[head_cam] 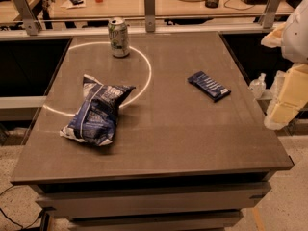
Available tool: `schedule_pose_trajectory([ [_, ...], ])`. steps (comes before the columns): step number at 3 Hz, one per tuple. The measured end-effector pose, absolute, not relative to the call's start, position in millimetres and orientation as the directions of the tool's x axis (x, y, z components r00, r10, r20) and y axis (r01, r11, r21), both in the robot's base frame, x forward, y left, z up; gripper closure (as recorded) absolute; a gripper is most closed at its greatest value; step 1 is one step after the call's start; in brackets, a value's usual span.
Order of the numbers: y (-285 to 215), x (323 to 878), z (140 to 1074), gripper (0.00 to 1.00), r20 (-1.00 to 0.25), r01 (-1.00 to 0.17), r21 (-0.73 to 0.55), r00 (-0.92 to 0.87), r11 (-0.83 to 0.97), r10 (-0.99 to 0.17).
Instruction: Pick rxbar blueberry
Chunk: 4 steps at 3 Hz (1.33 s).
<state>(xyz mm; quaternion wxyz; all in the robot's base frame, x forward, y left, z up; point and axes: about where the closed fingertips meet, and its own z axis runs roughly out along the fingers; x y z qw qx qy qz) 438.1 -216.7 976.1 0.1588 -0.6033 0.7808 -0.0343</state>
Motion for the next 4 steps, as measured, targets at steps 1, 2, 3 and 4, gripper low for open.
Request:
schedule_pose_trajectory([
  [1,-217,438,976,0.00,-0.207,-0.931,-0.245,-0.222,0.270,-0.953],
  [2,-220,442,977,0.00,-0.231,-0.917,-0.252,-0.254,0.310,-0.939],
  [3,-242,456,970,0.00,-0.281,-0.852,-0.265,-0.380,0.451,-0.881],
  [4,-262,473,960,0.00,-0.337,-0.764,-0.281,-0.488,0.581,-0.805],
])
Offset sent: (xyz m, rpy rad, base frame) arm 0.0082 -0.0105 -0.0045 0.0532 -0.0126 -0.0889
